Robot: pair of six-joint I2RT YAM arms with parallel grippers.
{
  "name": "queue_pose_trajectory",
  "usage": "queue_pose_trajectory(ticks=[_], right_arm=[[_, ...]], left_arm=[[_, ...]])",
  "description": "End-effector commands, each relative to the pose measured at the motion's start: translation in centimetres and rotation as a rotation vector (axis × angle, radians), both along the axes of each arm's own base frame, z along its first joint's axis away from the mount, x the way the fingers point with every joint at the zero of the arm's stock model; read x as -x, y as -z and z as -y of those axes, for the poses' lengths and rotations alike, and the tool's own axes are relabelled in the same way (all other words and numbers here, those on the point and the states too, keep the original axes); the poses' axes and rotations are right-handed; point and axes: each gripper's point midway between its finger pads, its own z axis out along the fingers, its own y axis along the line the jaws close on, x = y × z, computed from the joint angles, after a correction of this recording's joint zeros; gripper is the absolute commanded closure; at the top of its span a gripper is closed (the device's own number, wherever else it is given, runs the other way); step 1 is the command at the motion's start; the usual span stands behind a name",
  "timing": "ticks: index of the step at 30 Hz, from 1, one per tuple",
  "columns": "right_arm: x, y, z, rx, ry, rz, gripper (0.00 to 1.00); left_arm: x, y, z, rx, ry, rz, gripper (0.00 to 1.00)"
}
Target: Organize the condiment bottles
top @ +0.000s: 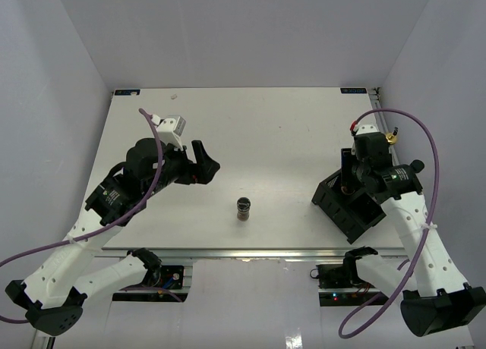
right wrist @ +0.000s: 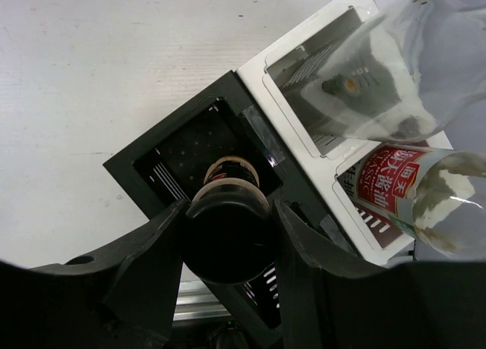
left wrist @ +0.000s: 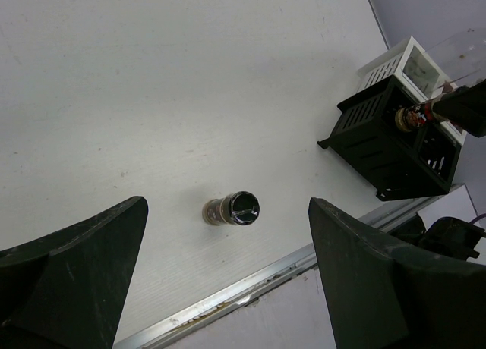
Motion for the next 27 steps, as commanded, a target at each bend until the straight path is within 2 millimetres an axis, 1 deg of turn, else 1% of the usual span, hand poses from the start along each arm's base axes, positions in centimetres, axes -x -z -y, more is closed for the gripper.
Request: queue_pose_trajectory(ticks=[1, 5, 10, 17, 22, 25, 27], right_arm=[[-2.3, 0.0, -0.6, -0.060, -0.028, 0.071, 0.92], [-3.1, 0.7, -0.5, -0.072, -0.015, 0.076, 0.92], [-4.2, -0.1, -0.7, -0.104, 0.002, 0.134, 0.92], [-4.8, 1.0, -0.7, -0.116, 0.017, 0.145, 0.92], [-5.1, 1.5, -0.8, -0.128, 0.020, 0.168, 0.92], [-5.1, 1.9, -0.9, -0.140, 0.020, 0.180, 0.89], [-5.1, 2.4, -0.7, -0.133, 0.028, 0.182, 0.82]], left_arm=[[0.1, -0.7, 0.1, 0.019, 0.006, 0.008, 0.02], [-0.1, -0.4, 0.2, 0.012, 0.004, 0.004, 0.02], [-0.5, 0.0, 0.7, 0.011, 0.010, -0.002, 0.02], [-0.8, 1.0, 1.1, 0.009, 0.019, -0.019, 0.02], [-0.8, 1.0, 1.0, 0.009, 0.012, -0.015, 0.02], [-0.8, 0.9, 1.1, 0.014, 0.014, -0.012, 0.02], [-0.8, 0.9, 1.1, 0.014, 0.014, -0.012, 0.02]])
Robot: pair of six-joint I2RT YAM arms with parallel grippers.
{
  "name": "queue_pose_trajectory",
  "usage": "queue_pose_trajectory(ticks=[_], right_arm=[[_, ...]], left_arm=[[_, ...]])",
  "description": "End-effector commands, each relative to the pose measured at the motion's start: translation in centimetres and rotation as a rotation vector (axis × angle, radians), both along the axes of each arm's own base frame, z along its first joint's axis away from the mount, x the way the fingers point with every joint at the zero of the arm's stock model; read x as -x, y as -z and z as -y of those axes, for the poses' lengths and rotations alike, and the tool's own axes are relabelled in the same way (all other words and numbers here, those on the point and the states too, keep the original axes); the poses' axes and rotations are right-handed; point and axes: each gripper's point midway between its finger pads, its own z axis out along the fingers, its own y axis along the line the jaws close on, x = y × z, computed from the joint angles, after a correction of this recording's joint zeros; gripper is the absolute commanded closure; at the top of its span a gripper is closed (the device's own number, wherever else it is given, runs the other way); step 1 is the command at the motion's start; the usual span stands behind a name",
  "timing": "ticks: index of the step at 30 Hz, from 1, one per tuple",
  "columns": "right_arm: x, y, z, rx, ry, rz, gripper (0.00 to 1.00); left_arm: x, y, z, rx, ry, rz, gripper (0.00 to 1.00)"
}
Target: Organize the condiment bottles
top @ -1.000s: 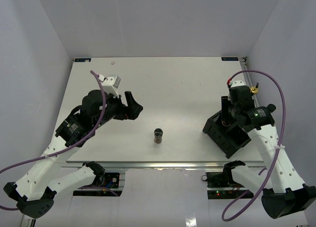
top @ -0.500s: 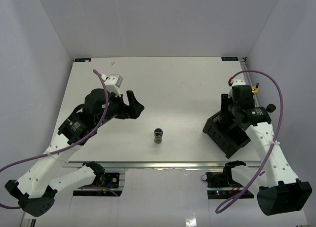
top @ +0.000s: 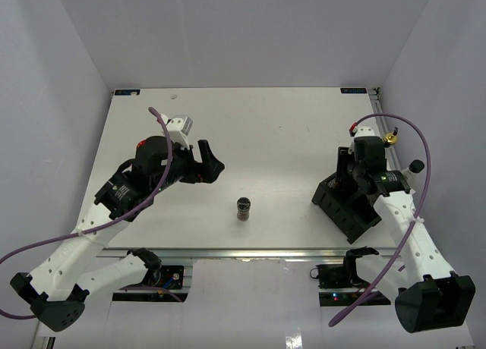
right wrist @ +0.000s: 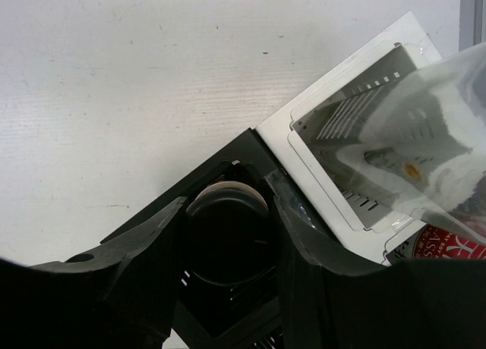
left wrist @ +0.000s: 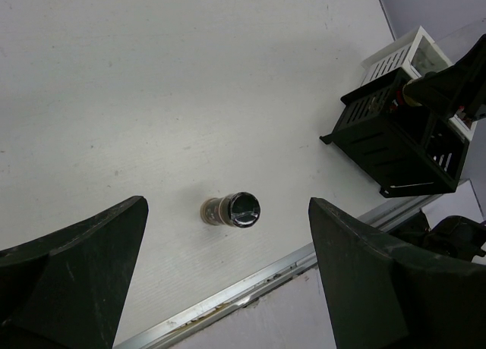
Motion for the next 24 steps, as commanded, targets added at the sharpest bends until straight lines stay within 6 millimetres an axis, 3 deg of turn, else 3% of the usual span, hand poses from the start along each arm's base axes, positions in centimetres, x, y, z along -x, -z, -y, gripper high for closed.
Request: queue_pose_trajectory(ticks=[1, 14, 24], right_arm=[[-1.3, -1.0, 0.0, -0.023, 0.021, 0.106, 0.80], [-1.2, 1.5, 0.4, -0.001, 0.033, 0.083, 0.56], [-1.2, 1.4, 0.6, 0.002, 0.038, 0.089, 0.44]], left_arm=[[0.0, -0.5, 0.1, 0.024, 0.002, 0.017, 0.02], [0.1, -0.6, -0.2, 0.028, -0.004, 0.023, 0.02], [0.2, -0.8, -0.3, 0.029, -0.006, 0.028, 0.02]])
